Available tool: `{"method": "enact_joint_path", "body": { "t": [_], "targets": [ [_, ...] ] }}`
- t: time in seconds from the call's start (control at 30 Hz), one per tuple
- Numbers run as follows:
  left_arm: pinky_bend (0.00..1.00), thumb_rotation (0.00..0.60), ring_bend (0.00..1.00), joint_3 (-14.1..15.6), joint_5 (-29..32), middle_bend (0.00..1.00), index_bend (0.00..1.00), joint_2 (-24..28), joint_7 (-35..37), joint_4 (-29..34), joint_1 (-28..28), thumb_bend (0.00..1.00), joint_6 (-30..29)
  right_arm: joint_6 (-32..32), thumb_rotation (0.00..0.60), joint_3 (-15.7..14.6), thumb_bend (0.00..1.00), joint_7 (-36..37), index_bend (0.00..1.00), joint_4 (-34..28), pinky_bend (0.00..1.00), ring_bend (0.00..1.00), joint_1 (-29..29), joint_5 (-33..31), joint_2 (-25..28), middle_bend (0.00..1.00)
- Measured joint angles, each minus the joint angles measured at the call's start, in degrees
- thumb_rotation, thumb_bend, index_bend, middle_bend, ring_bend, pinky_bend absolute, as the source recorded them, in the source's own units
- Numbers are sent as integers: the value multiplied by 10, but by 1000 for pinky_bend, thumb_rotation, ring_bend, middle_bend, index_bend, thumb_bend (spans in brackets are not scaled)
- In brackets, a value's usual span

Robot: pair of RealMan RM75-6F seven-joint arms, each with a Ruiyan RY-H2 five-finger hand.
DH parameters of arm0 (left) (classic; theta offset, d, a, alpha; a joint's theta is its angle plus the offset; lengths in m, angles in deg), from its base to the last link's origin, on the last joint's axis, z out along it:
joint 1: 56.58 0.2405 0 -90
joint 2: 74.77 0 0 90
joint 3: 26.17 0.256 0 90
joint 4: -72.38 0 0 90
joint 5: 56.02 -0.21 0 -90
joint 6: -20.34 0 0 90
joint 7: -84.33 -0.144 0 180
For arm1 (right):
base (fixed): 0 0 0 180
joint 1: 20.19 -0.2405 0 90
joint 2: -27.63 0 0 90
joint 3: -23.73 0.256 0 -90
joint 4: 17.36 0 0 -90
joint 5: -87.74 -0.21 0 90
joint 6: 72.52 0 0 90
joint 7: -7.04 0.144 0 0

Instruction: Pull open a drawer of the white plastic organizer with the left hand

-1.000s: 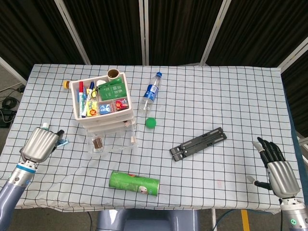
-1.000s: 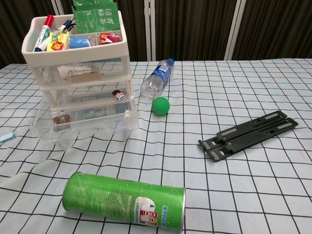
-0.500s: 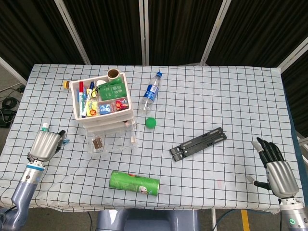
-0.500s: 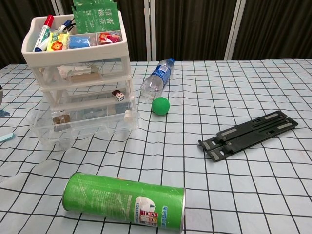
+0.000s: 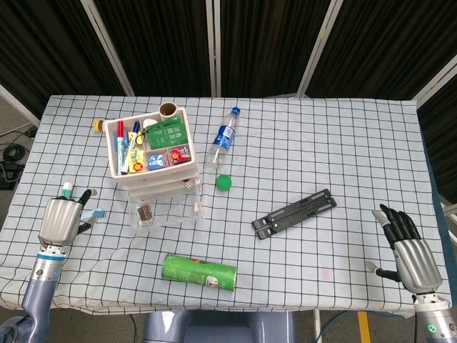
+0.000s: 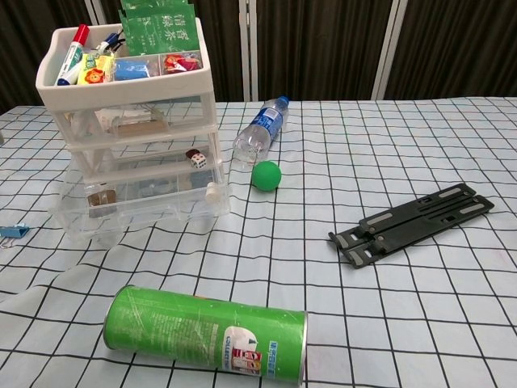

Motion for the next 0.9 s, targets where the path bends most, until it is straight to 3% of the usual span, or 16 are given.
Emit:
{"method": "enact_joint_path", "body": {
  "t": [0.1, 0.27, 0.4, 0.5, 0.6, 0.8, 0.9],
  "targets": [
    [669, 600, 809, -1, -15, 959, 367, -1, 15, 0, 13, 77, -31, -2, 600, -1, 13, -2, 0, 0, 0, 0, 0, 0, -1, 0],
    [535, 600, 619, -6, -40, 704, 346, -4, 27, -7, 33, 32, -82, -2, 600, -2, 14, -7, 0, 1, 0, 0, -1, 2, -3, 0],
    [242, 600, 262, -10, -53, 290, 130, -5, 12, -9, 47, 0, -104, -1, 600, -2, 13, -8, 0, 1, 0, 0, 0, 1, -4, 0],
    [54, 600, 37, -8, -54, 44, 15, 0, 4, 8, 55, 0, -103, 0, 600, -1, 14, -8, 0, 0, 0, 0, 0, 0, -4, 0],
    [0, 600, 0, -2, -50, 0, 0, 15, 3, 51, 65, 0, -94, -2, 600, 0, 14, -8, 0, 1, 0, 0, -1, -1, -4, 0],
    [0, 600, 0, 13, -31, 0, 0, 61, 9, 156, 92, 0, -66, -2, 600, 1, 13, -7, 0, 1, 0, 0, -2, -2, -4, 0],
    [0, 600, 0, 17, -26, 0, 0, 73, 7, 176, 104, 0, -60, -1, 600, 1, 14, -7, 0, 1, 0, 0, -2, -1, -5, 0]
  ]
}}
